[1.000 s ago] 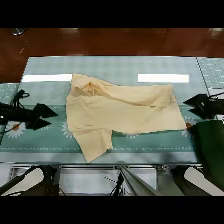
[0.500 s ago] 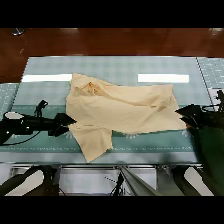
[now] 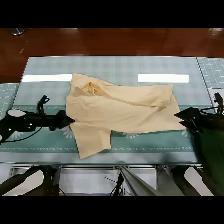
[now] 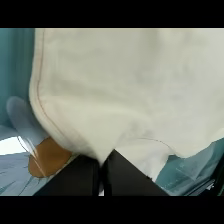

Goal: Fold the shirts.

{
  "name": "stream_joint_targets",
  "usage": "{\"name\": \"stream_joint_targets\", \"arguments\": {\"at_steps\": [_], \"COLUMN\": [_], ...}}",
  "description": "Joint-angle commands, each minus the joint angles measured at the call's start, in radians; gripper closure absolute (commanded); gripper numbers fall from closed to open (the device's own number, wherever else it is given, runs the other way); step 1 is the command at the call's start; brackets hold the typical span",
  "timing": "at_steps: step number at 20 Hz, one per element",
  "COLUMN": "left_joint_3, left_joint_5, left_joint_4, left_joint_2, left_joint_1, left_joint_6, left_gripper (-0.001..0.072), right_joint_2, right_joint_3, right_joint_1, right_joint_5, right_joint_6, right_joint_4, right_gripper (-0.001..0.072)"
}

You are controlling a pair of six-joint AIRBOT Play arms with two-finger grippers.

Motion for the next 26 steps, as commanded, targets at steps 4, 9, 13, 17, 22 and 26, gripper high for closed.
{"name": "stream_joint_targets", "arguments": {"at_steps": [4,9,13,17,22,26], "left_joint_3": [0.047,0.047,0.047,0.047,0.047,0.064], "left_joint_5": [-0.137,-0.119,-0.114,-0.077,-0.058,-0.056], "left_joint_4": [0.0,-0.001,-0.001,-0.001,-0.002,-0.002], "left_joint_2": [0.003,0.0,0.0,-0.001,-0.001,0.0], "left_joint_1": [0.197,0.126,0.069,0.014,-0.014,-0.012], "left_joint_6": [0.082,0.083,0.082,0.07,0.068,0.071], "left_gripper": [0.0683,0.0683,0.0683,0.0683,0.0683,0.0683], "right_joint_2": [0.0,0.0,0.0,-0.055,-0.181,-0.211], "right_joint_3": [-0.007,-0.089,-0.108,-0.105,-0.083,0.05], "right_joint_1": [0.0,0.0,0.002,0.083,0.19,0.265], "right_joint_5": [0.021,-0.002,-0.074,-0.166,-0.254,-0.2], "right_joint_6": [0.217,0.232,0.19,0.168,0.16,0.115], "right_joint_4": [-0.326,-0.337,-0.288,-0.226,-0.061,-0.053], "right_gripper": [0.009,0.0089,0.009,0.009,0.026,0.069]}}
